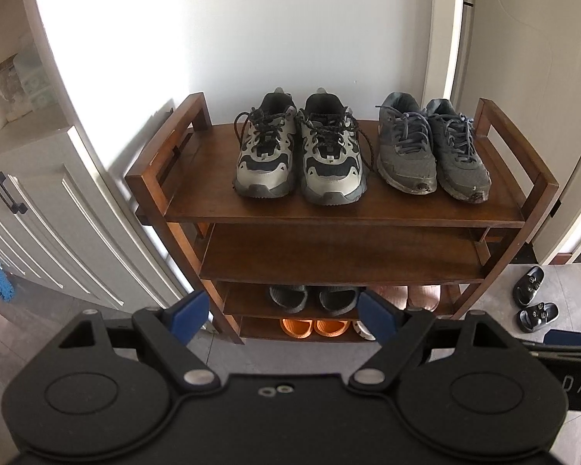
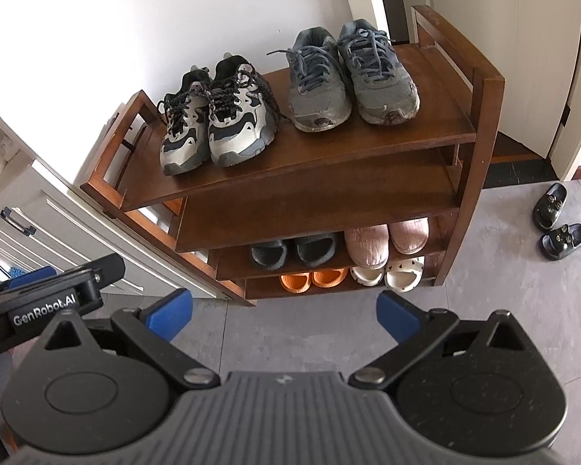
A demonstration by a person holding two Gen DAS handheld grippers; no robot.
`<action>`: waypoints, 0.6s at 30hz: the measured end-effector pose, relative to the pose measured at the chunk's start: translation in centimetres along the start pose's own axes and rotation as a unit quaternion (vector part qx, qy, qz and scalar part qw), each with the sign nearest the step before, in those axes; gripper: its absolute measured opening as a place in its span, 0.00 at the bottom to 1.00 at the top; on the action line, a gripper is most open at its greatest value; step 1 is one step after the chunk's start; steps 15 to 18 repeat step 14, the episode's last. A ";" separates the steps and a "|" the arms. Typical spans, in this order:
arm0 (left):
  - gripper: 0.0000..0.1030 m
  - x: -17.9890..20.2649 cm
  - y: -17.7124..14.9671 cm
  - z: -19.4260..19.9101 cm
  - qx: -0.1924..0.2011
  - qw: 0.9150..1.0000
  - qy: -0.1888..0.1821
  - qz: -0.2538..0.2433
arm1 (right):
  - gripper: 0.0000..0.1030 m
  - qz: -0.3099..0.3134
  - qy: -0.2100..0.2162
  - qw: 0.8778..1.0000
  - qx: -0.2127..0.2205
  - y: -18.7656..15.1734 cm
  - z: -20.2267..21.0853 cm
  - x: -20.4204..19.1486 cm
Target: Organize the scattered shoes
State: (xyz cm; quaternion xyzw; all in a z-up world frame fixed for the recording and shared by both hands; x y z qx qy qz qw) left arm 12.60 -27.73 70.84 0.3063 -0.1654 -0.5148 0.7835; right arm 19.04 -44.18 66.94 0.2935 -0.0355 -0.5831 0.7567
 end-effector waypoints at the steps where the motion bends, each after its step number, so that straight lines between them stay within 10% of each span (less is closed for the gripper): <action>1: 0.82 0.0 0.0 0.0 0.002 1.000 0.000 -0.001 | 0.99 0.000 -0.001 1.000 -0.001 0.0 0.0 0.0; 18: 0.82 0.3 -0.1 -0.3 0.018 0.999 -0.040 -0.005 | 0.99 -0.006 -0.004 1.000 -0.020 -0.7 -1.0 -0.2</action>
Point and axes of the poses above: each gripper's, at about its wrist camera, not at the fingertips, and z roughly against the way its jaws point, x to its right, y to its top, the point moved 2 cm from there along -z, roughly the way its jaws point, and after that the axes turned 5 degrees about -y, right-handed, at the moved point
